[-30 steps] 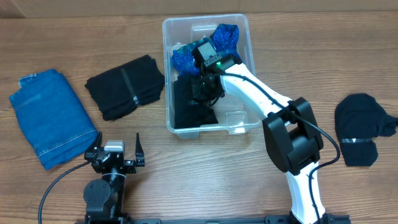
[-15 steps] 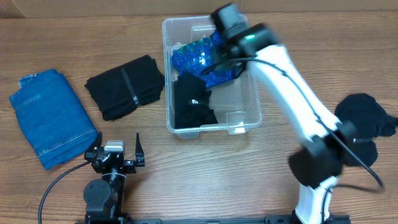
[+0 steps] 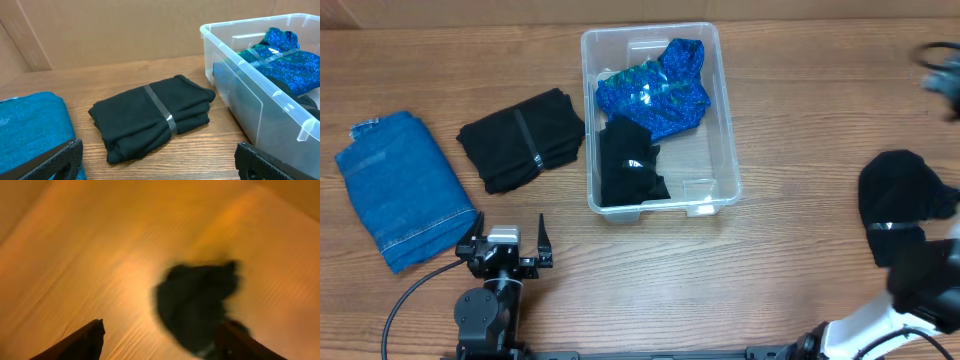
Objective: Pack container
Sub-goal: 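Move the right gripper to the far-right black garment and grasp it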
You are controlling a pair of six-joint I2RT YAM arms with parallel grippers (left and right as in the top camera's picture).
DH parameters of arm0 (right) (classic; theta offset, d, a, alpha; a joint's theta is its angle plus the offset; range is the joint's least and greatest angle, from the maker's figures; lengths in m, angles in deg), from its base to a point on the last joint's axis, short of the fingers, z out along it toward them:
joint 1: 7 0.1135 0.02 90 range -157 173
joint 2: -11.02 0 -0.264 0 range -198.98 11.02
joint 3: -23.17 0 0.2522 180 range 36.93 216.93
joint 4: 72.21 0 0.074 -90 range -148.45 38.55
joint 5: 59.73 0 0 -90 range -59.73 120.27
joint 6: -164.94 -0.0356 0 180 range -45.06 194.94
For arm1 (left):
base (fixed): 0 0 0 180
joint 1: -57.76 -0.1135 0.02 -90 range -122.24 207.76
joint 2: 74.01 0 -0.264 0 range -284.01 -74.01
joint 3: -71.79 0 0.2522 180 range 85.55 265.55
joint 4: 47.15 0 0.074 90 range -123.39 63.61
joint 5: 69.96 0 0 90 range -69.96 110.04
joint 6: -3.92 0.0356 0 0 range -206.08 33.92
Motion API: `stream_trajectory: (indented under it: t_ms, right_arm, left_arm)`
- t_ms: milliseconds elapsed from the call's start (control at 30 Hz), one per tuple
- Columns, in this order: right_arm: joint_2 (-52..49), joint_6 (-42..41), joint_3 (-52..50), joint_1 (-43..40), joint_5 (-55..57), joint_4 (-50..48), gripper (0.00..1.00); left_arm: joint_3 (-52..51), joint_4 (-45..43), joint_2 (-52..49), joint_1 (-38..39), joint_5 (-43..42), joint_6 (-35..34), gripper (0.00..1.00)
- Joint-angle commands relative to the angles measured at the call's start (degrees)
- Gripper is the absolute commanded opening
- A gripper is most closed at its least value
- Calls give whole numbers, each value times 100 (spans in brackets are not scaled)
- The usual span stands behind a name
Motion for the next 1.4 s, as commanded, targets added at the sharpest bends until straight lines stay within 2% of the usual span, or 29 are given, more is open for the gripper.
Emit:
stream_trajectory:
  t_ms: [0, 100, 267, 433, 567, 1033, 1167, 1267, 1300, 1367]
  right_arm:
    - [-105, -155, -212, -822, -96, -111, 87]
    - [-291, -136, -437, -1259, -162, -221, 88]
    - [-695, 81, -796, -1598, -1189, -573, 94]
    - [-1143, 96, -1067, -1552, -1193, -621, 96]
    - [-1320, 330, -1515, -1473, -1198, -1019, 100]
    - [-1325, 531, -3414, -1373, -1239, -2660, 100]
    - [-1325, 531, -3602, -1360, -1515, -2817, 99]
    - [-1325, 527, -3595, -1360, -1755, -2761, 63]
    - [-1322, 525, -3593, -1360, -1755, -2752, 53]
    - [-1322, 522, -3560, -1357, -1755, -2688, 47]
  left_arm:
    - [-31, -11, 17, 31, 50, 129, 100]
    - [-31, -11, 17, 31, 50, 129, 100]
    - [-31, -11, 17, 31, 50, 129, 100]
    - [-31, -11, 17, 31, 50, 131, 100]
    - [-31, -11, 17, 31, 50, 129, 100]
    - [-31, -11, 17, 31, 50, 129, 100]
    - [-31, -11, 17, 31, 50, 129, 100]
    - [-31, -11, 17, 31, 50, 129, 100]
    - [-31, -11, 17, 31, 52, 129, 100]
    - [-31, -11, 17, 31, 52, 131, 100]
